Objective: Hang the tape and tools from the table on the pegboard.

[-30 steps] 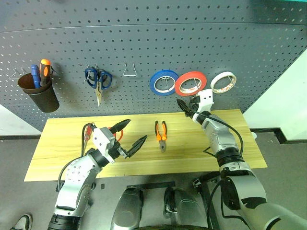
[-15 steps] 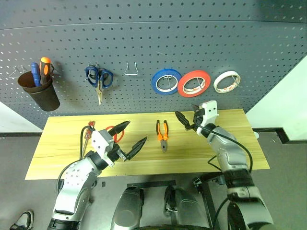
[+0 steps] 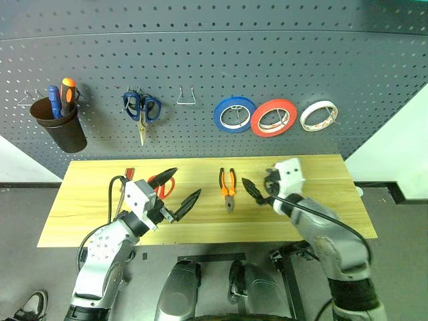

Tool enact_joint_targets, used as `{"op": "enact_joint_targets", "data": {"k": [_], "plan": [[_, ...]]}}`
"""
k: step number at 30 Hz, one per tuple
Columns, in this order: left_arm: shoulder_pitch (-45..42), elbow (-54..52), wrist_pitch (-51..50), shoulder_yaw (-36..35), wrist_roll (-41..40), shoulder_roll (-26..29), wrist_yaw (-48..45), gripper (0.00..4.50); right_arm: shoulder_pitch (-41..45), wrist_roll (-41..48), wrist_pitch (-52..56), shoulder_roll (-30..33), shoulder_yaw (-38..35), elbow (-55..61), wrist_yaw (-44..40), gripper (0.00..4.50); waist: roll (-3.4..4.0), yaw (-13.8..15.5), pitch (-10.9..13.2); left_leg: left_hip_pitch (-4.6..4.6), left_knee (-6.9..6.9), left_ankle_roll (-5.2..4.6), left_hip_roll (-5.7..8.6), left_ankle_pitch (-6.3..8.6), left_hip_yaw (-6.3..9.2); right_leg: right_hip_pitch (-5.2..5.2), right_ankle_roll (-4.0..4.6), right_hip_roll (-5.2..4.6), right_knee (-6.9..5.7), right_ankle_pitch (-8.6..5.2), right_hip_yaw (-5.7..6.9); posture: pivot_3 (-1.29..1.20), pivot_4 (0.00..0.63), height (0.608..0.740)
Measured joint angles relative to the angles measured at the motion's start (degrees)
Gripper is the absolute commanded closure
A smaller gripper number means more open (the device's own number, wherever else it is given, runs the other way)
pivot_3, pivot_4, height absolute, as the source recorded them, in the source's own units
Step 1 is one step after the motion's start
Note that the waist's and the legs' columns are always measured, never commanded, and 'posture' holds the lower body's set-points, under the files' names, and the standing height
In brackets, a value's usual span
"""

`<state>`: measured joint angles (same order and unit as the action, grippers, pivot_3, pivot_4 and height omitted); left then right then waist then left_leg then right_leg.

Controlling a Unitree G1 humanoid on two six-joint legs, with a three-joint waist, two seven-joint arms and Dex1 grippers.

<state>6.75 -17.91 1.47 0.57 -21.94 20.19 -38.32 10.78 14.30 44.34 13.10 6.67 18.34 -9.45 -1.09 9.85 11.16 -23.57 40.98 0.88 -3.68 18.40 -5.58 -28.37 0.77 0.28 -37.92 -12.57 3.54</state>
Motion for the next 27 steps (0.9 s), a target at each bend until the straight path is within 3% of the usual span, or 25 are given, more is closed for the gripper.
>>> {"op": "enact_joint_targets", "data": {"k": [11, 27], "plan": [[1.9, -0.1, -1.2, 0.7, 2.0, 1.0, 1.1, 0.0, 9.3, -6.1, 9.1, -9.3, 9.0, -12.8, 4.3, 0.03, -0.01, 0.1, 0.0, -0.13, 0.19, -0.01, 0.09, 0.0, 0.04, -0.03, -0.01, -0.12, -0.05, 0.01, 0.03, 0.38, 0.17, 0.677], [6.6, 1.6, 3.1, 0.2, 5.7, -0.1, 3.7, 0.0, 14.3, -14.8, 1.3, -19.8, 4.0, -27.6, 18.9, 0.03, 0.04, -0.6, 0.1, -0.14, 0.16, -0.01, 0.06, 0.0, 0.05, -0.08, 0.0, -0.09, -0.07, 0.0, 0.02, 0.38, 0.21, 0.677]]}}
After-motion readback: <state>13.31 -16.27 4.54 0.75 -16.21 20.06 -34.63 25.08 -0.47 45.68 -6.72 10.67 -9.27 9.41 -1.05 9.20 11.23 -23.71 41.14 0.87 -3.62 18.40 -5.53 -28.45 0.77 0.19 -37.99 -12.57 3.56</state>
